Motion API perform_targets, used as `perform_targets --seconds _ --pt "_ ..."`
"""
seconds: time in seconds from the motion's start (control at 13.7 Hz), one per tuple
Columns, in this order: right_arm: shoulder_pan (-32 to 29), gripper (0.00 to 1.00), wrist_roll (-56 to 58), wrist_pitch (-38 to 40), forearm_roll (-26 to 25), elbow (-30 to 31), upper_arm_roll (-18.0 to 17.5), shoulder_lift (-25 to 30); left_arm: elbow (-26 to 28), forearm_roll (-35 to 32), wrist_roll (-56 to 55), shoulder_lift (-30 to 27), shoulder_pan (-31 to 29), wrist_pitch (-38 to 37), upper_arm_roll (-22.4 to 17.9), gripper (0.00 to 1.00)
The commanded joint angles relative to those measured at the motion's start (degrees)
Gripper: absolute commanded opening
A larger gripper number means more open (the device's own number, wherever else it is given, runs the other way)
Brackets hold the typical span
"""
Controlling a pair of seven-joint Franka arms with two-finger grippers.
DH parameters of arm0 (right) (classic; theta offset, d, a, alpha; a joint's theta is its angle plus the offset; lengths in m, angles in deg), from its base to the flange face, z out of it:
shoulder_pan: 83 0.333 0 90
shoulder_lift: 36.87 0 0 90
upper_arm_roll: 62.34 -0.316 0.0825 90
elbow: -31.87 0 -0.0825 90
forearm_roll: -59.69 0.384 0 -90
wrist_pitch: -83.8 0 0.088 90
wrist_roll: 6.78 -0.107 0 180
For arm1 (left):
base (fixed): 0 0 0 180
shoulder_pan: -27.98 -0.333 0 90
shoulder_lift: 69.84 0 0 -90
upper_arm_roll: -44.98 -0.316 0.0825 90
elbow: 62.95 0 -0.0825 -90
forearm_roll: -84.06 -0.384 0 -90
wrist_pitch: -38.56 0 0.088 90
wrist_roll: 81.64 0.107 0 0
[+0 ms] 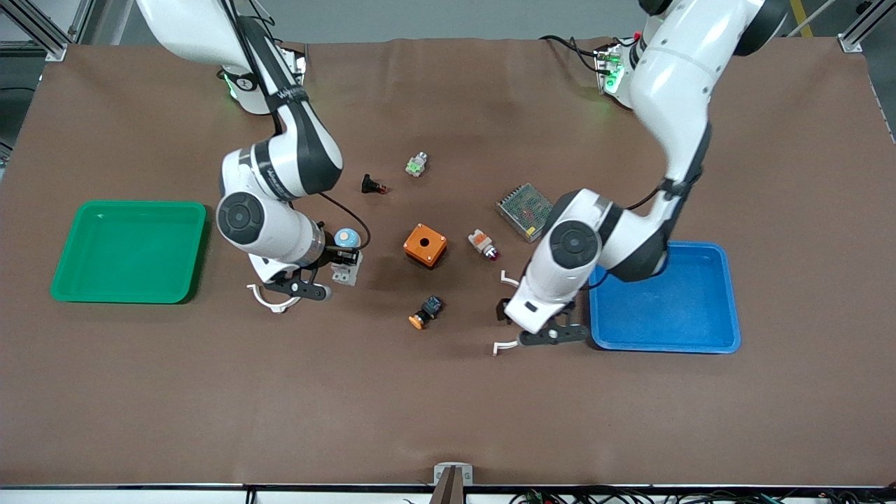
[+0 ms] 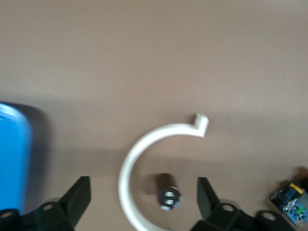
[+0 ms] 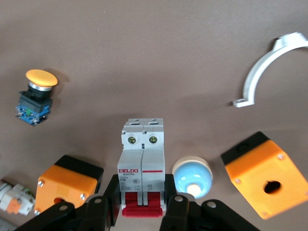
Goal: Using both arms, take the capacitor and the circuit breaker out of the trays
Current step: 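Carry the capacitor and breaker with both grippers toward the table middle, then lower the capacitor with the left gripper while the right gripper lowers the breaker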
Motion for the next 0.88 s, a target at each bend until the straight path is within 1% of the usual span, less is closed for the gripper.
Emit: perform_targets --seconds 0.0,0.15,0.29,0.51,0.59,0.66,0.73,0.8 --pt "1.05 0.21 -0.41 -2.45 1.88 -0.87 0.92 -2.45 2.08 -2.24 0.61 -10.31 -3.89 -9.73 -0.37 1.00" --pt "1.14 0.21 -0.41 -4.04 1.88 -0.87 0.84 -4.30 2.17 -2.25 6.12 -16.11 -7.05 -16.85 -0.37 1.00" --pt "2.10 0.21 -0.41 -4.22 1.97 -0.96 0.84 -5.53 2.26 -1.99 15.08 -21.74 -11.53 -21.52 -0.02 1.00" --pt "2.46 0.24 -0.15 -4.74 1.80 -1.05 0.84 -6.94 2.34 -0.32 23.18 -27.46 -15.58 -29.17 0.24 1.00" --pt "2.63 0.31 0.03 -4.84 1.80 -1.05 0.92 -7.03 2.52 0.12 25.21 -29.05 -16.64 -30.41 0.24 1.00" --pt "2.90 0.58 0.12 -4.49 1.71 -1.05 0.93 -6.95 2.61 1.08 27.32 -30.28 -17.43 -32.07 0.24 1.00" --pt "2.90 1.00 -0.32 -3.96 1.71 -1.05 0.93 -6.77 2.96 2.66 29.17 -31.77 -18.92 -33.48 0.24 1.00" --pt "2.90 1.00 -0.06 -3.17 1.45 -0.61 0.93 -5.64 4.27 4.41 30.75 -33.53 -20.15 -34.02 0.24 1.00"
